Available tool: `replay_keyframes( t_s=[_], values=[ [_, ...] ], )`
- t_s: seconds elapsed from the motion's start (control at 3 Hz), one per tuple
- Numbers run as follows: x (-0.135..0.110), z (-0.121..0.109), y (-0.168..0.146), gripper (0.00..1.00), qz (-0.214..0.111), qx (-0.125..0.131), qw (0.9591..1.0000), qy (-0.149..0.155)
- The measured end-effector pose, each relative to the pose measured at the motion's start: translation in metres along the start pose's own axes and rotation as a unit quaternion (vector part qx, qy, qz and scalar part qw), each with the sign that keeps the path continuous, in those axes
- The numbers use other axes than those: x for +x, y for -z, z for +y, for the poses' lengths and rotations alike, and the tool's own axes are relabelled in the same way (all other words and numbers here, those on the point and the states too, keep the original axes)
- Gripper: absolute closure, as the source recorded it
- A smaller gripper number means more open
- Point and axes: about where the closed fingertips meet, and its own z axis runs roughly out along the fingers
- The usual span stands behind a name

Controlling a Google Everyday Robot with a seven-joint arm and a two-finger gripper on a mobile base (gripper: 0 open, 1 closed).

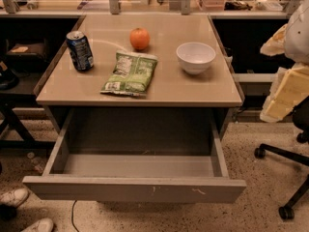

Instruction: Close top drawer

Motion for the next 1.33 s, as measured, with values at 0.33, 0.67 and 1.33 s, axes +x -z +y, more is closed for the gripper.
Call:
replay_keyframes(
  t_s=[0.33,0.67,1.33],
  values=[
    [0.0000,0.0000,0.0000,0.41,0.000,0.000,1.0000,0.000],
    [0.0000,0.0000,0.0000,0.64,0.000,0.000,1.0000,0.000],
    [0.0000,0.0000,0.0000,1.00,0.000,0.000,1.0000,0.000]
  ],
)
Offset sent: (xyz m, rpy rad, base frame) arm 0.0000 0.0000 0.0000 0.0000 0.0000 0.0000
